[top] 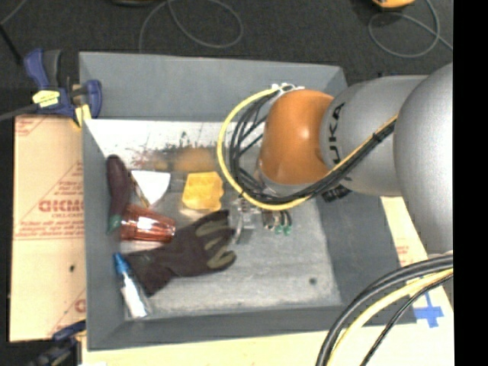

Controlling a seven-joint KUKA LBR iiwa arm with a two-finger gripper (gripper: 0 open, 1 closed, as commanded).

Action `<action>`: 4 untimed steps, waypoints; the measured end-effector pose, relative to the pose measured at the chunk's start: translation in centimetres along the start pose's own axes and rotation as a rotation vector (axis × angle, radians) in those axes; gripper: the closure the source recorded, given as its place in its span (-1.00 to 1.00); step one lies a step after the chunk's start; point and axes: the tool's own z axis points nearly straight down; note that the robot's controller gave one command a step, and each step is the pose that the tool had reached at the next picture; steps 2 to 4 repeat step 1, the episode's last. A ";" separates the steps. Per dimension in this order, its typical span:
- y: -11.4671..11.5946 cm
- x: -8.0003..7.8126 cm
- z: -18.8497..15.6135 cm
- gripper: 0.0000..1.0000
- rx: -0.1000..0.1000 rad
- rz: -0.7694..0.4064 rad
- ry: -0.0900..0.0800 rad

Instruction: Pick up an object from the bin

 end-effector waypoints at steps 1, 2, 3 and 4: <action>0.0 -0.1 -1.3 1.00 0.000 -0.001 -0.004; 0.0 -0.1 -1.3 1.00 0.000 -0.001 -0.004; 0.0 -0.1 -1.3 1.00 0.000 -0.001 -0.004; 0.0 -0.1 -1.3 1.00 0.000 -0.001 -0.004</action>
Offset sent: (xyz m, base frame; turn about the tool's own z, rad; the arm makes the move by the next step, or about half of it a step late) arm -0.0001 0.0001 0.0255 0.0000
